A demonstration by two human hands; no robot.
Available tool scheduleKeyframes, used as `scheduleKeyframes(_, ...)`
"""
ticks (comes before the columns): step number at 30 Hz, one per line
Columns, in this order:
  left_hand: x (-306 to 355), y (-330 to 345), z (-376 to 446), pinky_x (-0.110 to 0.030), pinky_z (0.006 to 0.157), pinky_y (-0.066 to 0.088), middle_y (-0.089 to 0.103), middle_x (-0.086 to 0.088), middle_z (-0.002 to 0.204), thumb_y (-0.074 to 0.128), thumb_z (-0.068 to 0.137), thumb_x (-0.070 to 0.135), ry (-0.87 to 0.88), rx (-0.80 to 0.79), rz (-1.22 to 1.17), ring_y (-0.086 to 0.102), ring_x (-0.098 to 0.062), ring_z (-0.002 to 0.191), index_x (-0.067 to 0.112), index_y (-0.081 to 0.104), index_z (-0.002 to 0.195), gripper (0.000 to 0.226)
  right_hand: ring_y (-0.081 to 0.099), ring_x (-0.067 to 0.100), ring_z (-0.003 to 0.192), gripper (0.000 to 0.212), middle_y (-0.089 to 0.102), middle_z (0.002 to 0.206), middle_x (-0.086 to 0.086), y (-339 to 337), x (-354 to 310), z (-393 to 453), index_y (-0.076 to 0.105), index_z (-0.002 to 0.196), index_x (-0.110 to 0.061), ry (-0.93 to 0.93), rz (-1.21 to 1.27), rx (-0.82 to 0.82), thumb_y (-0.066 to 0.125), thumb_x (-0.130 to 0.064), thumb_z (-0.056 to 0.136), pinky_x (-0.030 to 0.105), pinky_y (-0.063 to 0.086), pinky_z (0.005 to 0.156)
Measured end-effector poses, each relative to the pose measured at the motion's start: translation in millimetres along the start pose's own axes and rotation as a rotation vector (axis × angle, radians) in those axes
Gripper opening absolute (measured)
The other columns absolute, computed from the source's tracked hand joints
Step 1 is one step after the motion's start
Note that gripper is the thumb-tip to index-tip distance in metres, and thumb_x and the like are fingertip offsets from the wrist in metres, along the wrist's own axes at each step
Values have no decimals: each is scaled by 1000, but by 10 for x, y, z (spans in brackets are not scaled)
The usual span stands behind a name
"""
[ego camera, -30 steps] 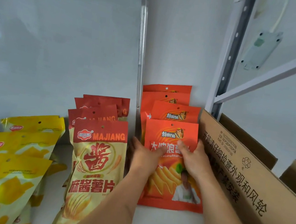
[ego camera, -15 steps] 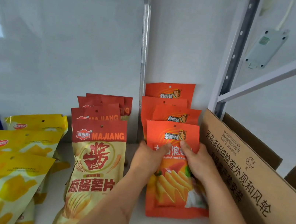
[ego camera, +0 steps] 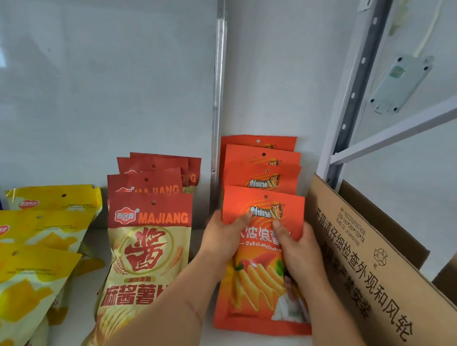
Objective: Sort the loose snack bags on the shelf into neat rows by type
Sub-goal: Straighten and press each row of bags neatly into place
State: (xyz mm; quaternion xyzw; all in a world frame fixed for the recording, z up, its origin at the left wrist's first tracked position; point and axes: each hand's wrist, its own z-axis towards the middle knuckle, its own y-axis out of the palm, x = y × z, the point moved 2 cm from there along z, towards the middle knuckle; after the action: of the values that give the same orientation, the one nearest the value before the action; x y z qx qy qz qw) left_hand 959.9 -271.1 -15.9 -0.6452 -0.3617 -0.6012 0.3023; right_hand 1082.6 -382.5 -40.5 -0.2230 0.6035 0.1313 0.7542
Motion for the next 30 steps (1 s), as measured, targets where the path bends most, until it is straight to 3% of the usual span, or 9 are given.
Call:
scheduleKeyframes(5,5,24,100,-41,76,63,69,-9,117,80,82,43,-88,-16,-84,73,-26,94,16,49,139,70,64,5,84,41,66,99,-10,49,-2,84,55,116,-25,23,13,-7,68,-52,87,24,48,66)
scheduleKeyframes(10,-28,49,159,-42,78,64,64,-10,126,80,74,59,-46,8,-75,73,-27,96,21,50,137,80,64,10,90,51,65,104,-8,61,-1,172,54,127,-22,32,24,-35,62,-56,90,28,47,76)
scheduleKeyframes(14,-59,59,214,-45,76,64,59,-9,130,80,55,74,-42,35,-60,73,-27,96,27,52,130,93,64,3,85,50,64,99,-15,72,6,218,52,127,-25,47,50,-81,61,-57,90,21,47,66)
scheduleKeyframes(19,-45,66,254,-36,72,63,68,-8,115,76,78,58,-72,20,-70,73,-24,91,24,52,125,63,63,-1,80,36,64,96,-16,85,-33,234,52,117,-28,50,71,-105,61,-52,92,17,45,61)
scheduleKeyframes(22,-14,82,232,-27,58,58,72,-1,95,73,85,51,-68,-2,-87,72,-18,79,21,55,120,49,63,-1,80,36,64,99,-15,71,-34,237,50,118,-29,56,100,-109,62,-51,92,18,45,61)
scheduleKeyframes(26,36,84,159,-25,53,55,73,-1,96,71,85,55,-78,-18,-89,73,-18,78,20,56,124,55,66,4,87,51,64,103,-13,44,-35,214,46,127,-27,71,137,-114,64,-56,89,20,48,64)
scheduleKeyframes(30,64,74,78,-23,49,55,74,-2,94,70,87,53,-49,-32,-94,73,-17,76,22,57,116,44,67,8,90,55,64,105,-12,15,-52,164,44,127,-28,73,149,-111,65,-58,86,24,51,68)
